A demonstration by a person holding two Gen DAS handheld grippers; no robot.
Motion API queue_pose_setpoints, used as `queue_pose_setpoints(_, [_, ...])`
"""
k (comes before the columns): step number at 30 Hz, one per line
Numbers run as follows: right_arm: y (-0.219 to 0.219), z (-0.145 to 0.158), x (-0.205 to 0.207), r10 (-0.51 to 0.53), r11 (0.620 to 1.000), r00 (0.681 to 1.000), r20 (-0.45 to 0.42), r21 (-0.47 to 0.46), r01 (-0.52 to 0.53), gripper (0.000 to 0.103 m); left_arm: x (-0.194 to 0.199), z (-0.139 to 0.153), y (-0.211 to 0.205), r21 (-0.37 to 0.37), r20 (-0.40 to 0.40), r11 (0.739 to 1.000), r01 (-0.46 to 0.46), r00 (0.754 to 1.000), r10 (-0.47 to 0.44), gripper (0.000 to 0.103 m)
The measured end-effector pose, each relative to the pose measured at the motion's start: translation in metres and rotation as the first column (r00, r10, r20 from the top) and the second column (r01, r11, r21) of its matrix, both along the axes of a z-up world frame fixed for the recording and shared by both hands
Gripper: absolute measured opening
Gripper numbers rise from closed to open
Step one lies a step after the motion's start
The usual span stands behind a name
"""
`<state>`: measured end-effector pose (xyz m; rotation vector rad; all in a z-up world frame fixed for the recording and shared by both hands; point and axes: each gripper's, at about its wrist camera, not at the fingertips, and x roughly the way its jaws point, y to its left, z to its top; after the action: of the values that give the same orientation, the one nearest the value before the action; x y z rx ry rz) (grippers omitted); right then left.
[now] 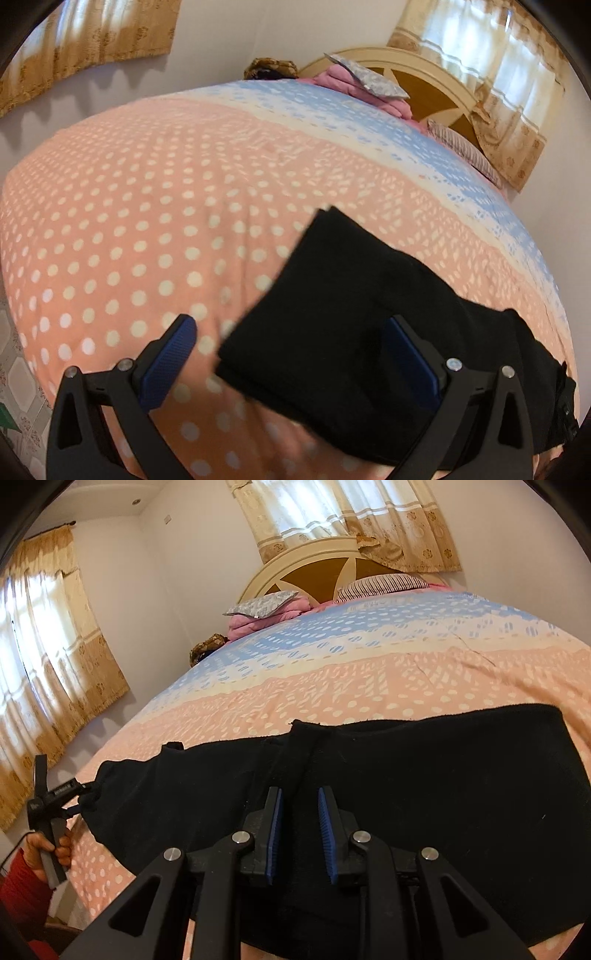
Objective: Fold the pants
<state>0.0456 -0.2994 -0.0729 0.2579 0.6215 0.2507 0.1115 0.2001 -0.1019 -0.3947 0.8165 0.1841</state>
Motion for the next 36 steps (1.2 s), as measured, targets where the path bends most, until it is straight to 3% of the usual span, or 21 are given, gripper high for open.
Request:
queue_pose_setpoints(5, [-0.002,0.000,0.000,0.002,1.000,1.000,0.000,-0.004,-0.002,0.022,-0.004,0.003,-0.004,-0.032,0.015,0.999,0.010,1.000,-0.009,0.078])
queue_pose_setpoints(7, [-0.002,0.000,0.001,0.002,1.000,1.000,-0.001,-0.002,-0.002,0.022,-0.008,0.004,0.007,-0.047,0.016,0.999,-0.021,1.000,0.022,0.061])
queue_pose_setpoints(8, [-0.002,0.000,0.001,0.001,1.000,1.000,-0.001,-0.001,-0.001,0.022,-0.012,0.004,0.014,-0.071,0.022,0.997,-0.032,0.999,0.034,0.059])
queue_pose_setpoints(12, [-0.003,0.000,0.001,0.002,1.000,1.000,-0.001,-0.002,-0.002,0.022,-0.015,0.006,0.019,-0.128,0.041,0.992,-0.007,0.999,0.012,0.029])
queue_pose_setpoints(13, [-0.003,0.000,0.001,0.001,1.000,1.000,-0.002,-0.001,-0.001,0.022,-0.015,0.007,0.017,-0.138,0.041,0.990,-0.002,0.999,0.007,0.026])
queue_pose_setpoints(18, [-0.003,0.000,0.000,-0.003,1.000,1.000,-0.003,0.008,0.003,0.022,-0.011,0.021,-0.004,-0.033,0.060,0.999,0.010,0.998,-0.008,0.023])
queue_pose_setpoints(22, [-0.005,0.001,0.001,-0.009,0.999,1.000,-0.011,0.040,0.009,0.022,-0.011,0.051,-0.025,-0.004,0.135,0.997,0.072,0.988,-0.071,0.023])
queue_pose_setpoints(25, [-0.009,0.005,0.000,-0.006,0.997,1.000,-0.023,0.077,0.008,0.022,-0.012,0.083,-0.062,0.049,0.212,0.982,0.183,0.959,-0.189,0.023])
queue_pose_setpoints(28, [-0.016,0.010,-0.003,-0.005,0.990,1.000,-0.009,0.140,0.006,0.022,-0.015,0.107,-0.108,0.085,0.267,0.946,0.314,0.907,-0.325,0.023])
queue_pose_setpoints(31, [-0.025,0.013,-0.006,-0.016,0.979,1.000,0.001,0.201,0.015,0.022,-0.025,0.117,-0.164,0.108,0.298,0.881,0.460,0.831,-0.470,0.023])
queue_pose_setpoints(32, [-0.030,0.013,-0.007,-0.019,0.972,1.000,0.005,0.232,0.017,0.022,-0.029,0.117,-0.189,0.124,0.303,0.849,0.514,0.795,-0.526,0.023])
queue_pose_setpoints(35, [-0.040,0.016,-0.009,-0.020,0.951,1.000,0.020,0.310,0.013,0.022,-0.036,0.105,-0.238,0.173,0.275,0.775,0.608,0.726,-0.631,0.023])
queue_pose_setpoints(36, [-0.042,0.016,-0.010,-0.013,0.942,1.000,0.027,0.336,0.003,0.022,-0.040,0.098,-0.249,0.186,0.261,0.760,0.623,0.715,-0.649,0.023])
